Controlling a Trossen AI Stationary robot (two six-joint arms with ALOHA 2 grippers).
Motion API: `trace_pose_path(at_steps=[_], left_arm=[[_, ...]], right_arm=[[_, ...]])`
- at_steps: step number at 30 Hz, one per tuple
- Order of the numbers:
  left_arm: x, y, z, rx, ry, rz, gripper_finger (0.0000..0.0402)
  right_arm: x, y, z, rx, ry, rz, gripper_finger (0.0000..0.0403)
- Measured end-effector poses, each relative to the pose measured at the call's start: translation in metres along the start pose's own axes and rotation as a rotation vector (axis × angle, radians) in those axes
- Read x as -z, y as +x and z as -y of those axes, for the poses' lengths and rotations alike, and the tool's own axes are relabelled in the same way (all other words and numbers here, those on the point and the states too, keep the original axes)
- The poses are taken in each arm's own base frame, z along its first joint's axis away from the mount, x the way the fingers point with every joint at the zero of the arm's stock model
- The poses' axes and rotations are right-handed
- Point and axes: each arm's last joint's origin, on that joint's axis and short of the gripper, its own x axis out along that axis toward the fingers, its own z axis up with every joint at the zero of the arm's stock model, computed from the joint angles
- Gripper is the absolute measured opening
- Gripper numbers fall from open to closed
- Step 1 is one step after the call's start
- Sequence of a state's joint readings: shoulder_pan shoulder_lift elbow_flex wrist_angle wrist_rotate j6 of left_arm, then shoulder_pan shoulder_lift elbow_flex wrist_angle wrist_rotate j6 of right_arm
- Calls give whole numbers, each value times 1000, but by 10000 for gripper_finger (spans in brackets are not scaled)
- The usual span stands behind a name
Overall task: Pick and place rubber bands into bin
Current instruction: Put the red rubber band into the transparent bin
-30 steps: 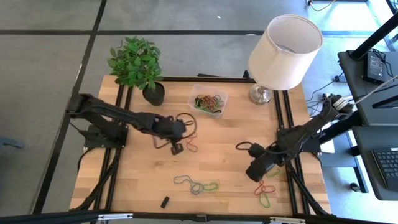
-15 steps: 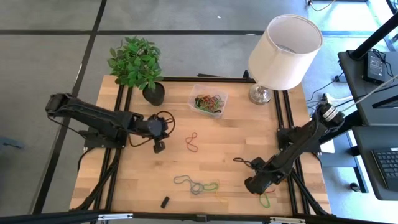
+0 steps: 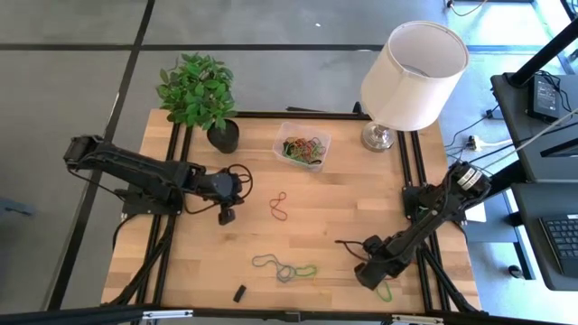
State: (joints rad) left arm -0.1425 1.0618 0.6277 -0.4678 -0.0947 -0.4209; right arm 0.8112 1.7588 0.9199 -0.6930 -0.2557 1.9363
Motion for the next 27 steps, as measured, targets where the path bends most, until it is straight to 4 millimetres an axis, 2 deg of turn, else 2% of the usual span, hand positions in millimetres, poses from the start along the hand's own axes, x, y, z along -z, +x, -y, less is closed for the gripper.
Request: trace_pose_path(at_steps=[2, 4, 7, 14, 21, 27], left_arm=[[0, 0, 0, 15, 14, -7, 2], [1, 0, 0, 20, 24, -17, 2], [1, 0, 1, 37, 30, -25, 2], [1, 0, 1, 39, 157, -23, 2], [1, 0, 1, 40, 227, -22, 2], [1, 0, 1, 30, 241, -18, 2]], right_arm=[[-1, -1, -2, -16, 35, 0, 31], [-2, -7, -4, -46, 55, 24, 11], [-5, -21, -14, -114, 72, 101, 10], [-13, -75, -41, -192, 74, 240, 3], [-43, -140, -55, -189, 2, 397, 2], [-88, -197, -57, -170, -105, 592, 1]])
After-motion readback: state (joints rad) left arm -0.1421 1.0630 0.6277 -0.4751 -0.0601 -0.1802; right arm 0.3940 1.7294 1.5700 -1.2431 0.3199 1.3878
